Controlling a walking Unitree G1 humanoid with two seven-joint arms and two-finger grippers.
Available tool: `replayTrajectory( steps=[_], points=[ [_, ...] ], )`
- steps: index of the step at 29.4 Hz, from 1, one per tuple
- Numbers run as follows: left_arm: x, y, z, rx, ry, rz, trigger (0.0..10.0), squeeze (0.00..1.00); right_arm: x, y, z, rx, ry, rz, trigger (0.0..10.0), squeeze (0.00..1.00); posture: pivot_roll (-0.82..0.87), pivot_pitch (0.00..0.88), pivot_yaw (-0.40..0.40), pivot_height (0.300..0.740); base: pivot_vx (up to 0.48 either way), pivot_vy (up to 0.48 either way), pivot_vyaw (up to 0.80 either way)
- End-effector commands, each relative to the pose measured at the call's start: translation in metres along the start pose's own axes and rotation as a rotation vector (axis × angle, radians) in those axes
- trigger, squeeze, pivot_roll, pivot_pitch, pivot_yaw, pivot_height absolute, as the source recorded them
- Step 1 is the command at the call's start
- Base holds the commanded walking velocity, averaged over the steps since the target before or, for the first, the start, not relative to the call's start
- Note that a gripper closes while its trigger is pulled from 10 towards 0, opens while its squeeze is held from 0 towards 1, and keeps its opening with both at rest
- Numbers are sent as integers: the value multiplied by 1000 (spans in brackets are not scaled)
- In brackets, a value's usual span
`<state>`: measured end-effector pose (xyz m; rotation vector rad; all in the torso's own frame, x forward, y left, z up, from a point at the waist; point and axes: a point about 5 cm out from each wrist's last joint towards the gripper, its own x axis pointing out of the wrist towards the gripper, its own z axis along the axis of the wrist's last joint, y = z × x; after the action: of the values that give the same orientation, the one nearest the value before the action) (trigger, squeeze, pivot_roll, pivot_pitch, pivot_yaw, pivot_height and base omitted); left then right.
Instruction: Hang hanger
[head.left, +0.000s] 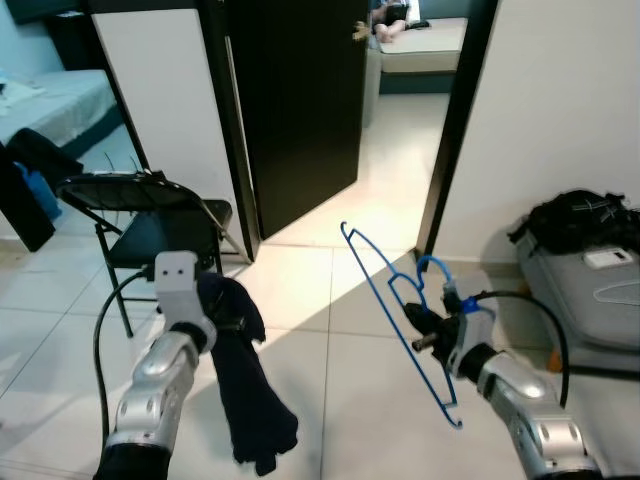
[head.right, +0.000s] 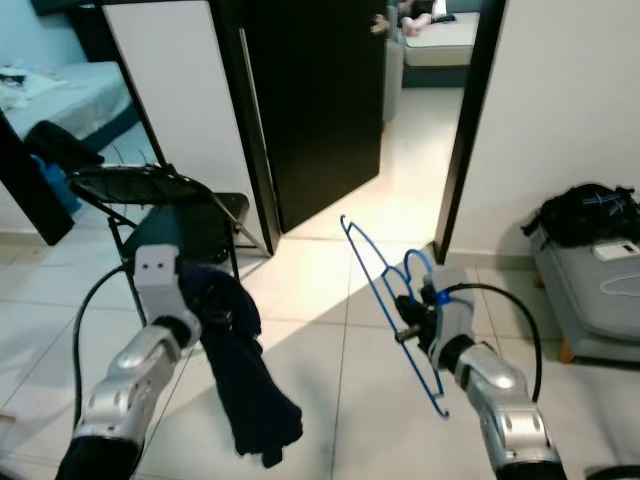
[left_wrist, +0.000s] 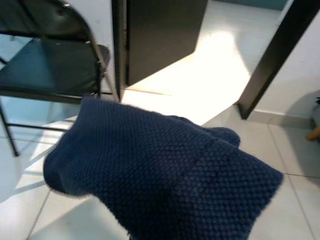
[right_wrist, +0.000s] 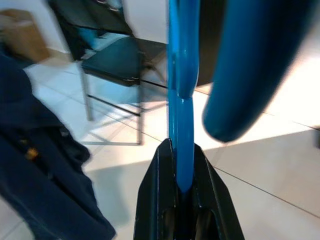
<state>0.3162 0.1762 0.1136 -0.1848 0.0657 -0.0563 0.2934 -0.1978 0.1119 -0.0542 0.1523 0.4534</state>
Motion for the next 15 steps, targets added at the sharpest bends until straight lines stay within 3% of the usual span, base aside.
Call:
replayTrajectory(
  steps=[1, 9, 15],
  points=[
    [-1, 0, 3, 5, -9, -14, 10000, 0, -1, 0, 0, 7, 5, 0, 10000, 0, -29, 31, 44, 740, 0, 0, 656],
    [-1, -11, 4, -23, -7, -129, 10000, 0, -1, 0, -1, 7, 5, 2, 10000, 0, -31, 27, 48, 740, 0, 0, 657],
    [-1, -12, 4, -40, 0, -155, 10000, 0, -1, 1, 0, 8, 4, -2, 10000, 0, -32, 23, 53, 740, 0, 0, 658]
  ],
)
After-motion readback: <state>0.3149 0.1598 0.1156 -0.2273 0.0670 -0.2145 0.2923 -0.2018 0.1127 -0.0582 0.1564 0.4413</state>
